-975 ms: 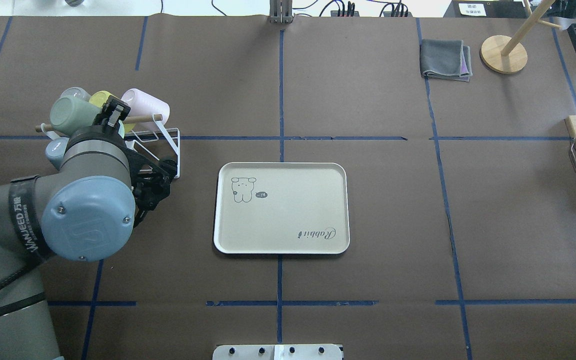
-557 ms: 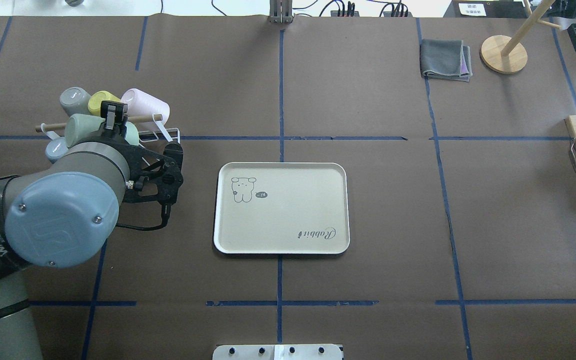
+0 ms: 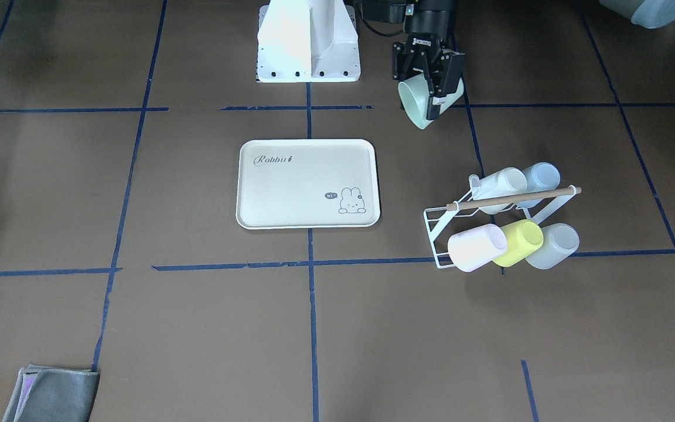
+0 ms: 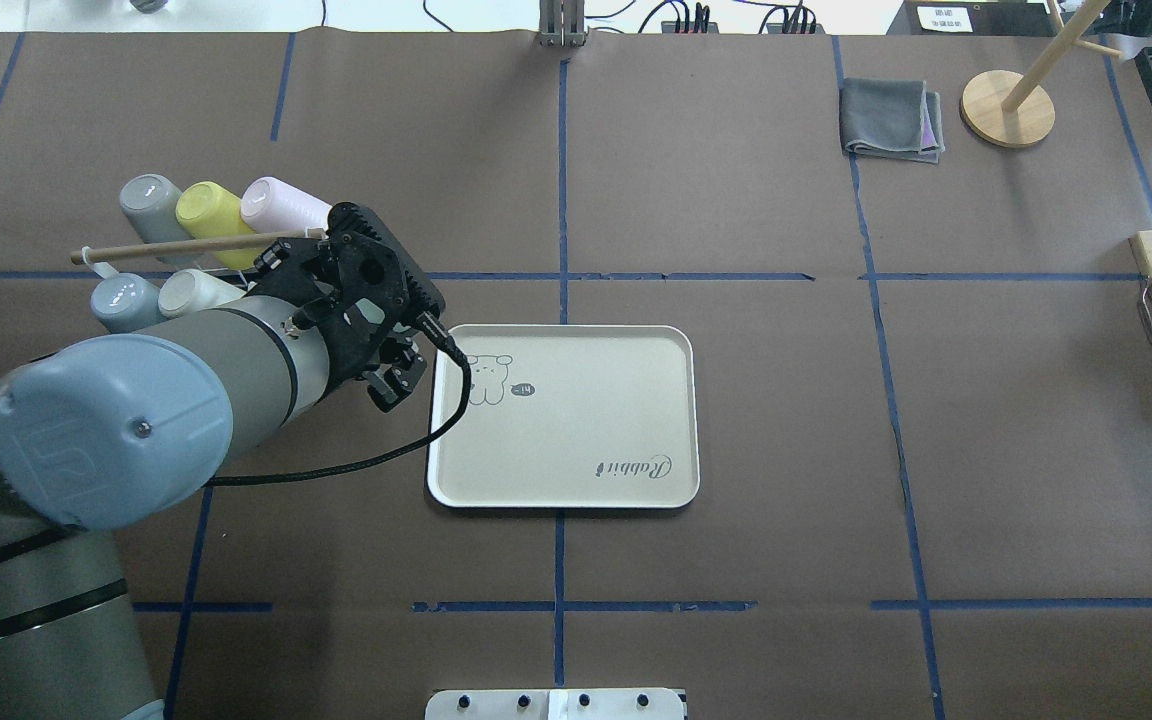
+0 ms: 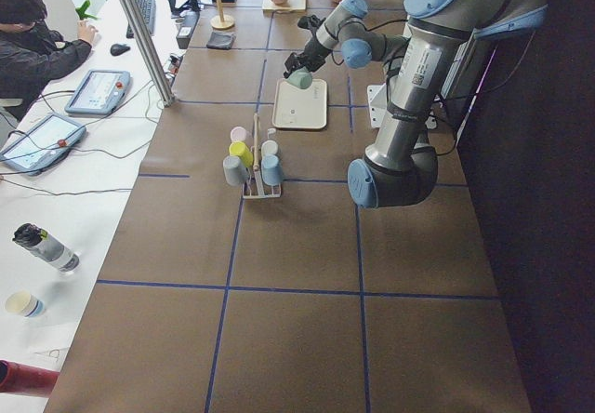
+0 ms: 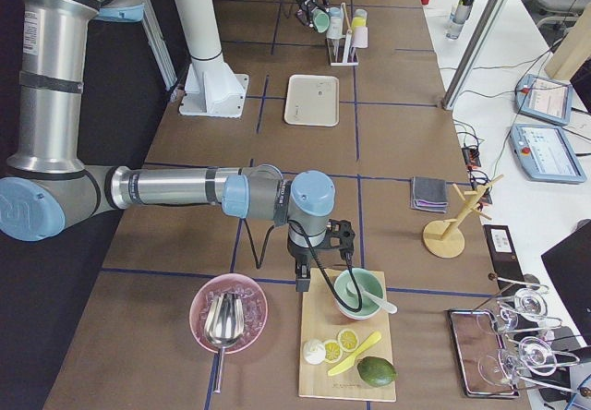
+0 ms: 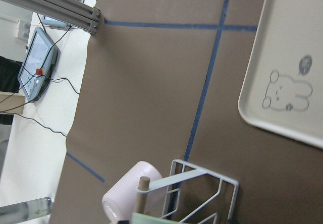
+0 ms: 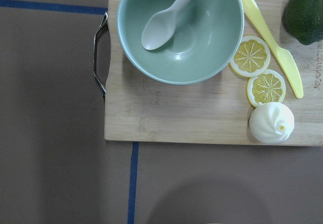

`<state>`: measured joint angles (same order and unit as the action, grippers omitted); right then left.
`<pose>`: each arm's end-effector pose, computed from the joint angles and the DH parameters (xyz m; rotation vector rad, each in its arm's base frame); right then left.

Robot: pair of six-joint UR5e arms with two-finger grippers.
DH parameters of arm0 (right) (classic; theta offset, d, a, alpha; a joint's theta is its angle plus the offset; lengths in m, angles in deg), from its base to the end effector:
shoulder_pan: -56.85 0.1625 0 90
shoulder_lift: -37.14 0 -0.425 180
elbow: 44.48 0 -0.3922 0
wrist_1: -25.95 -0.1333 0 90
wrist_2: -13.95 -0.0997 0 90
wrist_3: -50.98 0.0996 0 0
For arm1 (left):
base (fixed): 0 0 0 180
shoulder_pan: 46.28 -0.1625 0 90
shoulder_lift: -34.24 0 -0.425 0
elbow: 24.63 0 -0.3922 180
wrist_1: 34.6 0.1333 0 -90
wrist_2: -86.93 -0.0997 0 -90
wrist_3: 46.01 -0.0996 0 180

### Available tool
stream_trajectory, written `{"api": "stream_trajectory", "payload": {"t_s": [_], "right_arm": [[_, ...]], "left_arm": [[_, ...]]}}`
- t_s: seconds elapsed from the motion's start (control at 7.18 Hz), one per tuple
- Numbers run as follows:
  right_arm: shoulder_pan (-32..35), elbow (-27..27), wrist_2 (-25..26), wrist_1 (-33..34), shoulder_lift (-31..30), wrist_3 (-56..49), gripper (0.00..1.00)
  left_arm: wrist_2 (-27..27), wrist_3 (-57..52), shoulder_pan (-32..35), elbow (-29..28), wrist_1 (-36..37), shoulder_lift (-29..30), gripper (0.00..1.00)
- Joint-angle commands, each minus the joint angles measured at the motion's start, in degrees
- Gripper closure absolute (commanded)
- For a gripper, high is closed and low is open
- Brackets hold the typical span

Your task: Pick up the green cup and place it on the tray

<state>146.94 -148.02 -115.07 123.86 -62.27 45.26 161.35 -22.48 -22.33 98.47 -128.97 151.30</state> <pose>0.0712 -0.4160 0.6373 -0.0288 -0.6833 -0.0719 0.4084 -0.3565 0.1520 0.9758 0.6232 0.5057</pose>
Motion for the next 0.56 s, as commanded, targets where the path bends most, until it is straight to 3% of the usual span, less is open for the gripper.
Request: {"api": "stream_trajectory", "payload": {"t_s": [0.0, 0.14, 0.42], "right_arm": [[0.00, 0.01, 0.00, 0.00, 0.01, 0.00, 0.00], [0.00, 0.01, 0.00, 0.00, 0.01, 0.00, 0.00], [0.00, 0.09, 0.00, 0.00, 0.01, 0.00, 0.00]], "left_arm": [[0.20, 10.79, -0.31, -17.19, -31.60, 0.01, 0.30], [0.11, 12.57, -0.48, -23.98, -42.63, 0.18, 0.30], [-0.06, 15.40, -2.14, -30.18, -48.61, 1.75, 0.30]]}}
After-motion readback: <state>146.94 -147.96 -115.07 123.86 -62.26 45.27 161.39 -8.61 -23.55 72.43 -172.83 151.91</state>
